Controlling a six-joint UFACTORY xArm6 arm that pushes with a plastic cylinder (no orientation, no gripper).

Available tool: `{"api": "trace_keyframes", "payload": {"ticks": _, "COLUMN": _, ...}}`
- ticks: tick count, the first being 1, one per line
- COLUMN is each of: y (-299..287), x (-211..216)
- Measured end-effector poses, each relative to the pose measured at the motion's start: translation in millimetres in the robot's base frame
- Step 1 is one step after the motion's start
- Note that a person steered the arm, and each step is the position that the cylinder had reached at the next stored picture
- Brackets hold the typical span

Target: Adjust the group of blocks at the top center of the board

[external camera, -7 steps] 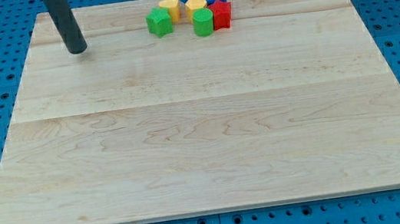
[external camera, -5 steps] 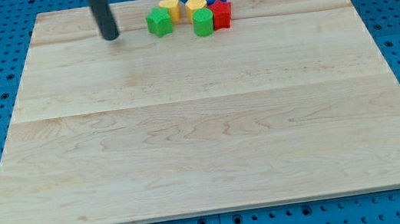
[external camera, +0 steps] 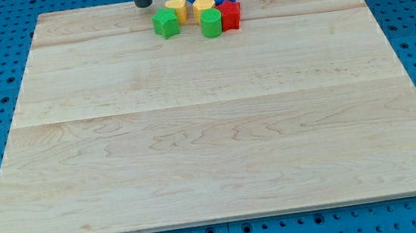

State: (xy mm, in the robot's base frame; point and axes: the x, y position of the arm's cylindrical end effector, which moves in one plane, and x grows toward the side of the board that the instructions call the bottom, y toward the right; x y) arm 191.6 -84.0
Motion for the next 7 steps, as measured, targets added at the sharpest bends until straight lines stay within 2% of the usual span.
{"api": "trace_keyframes", "payload": {"ticks": 2, "y": 66, "x": 6}}
{"api": "trace_keyframes", "payload": {"ticks": 4, "y": 8, "x": 13}}
{"api": "trace_keyframes", "payload": {"ticks": 5, "y": 11, "x": 37}}
{"api": "trace_keyframes", "payload": {"ticks": 7, "y": 5, "x": 57}}
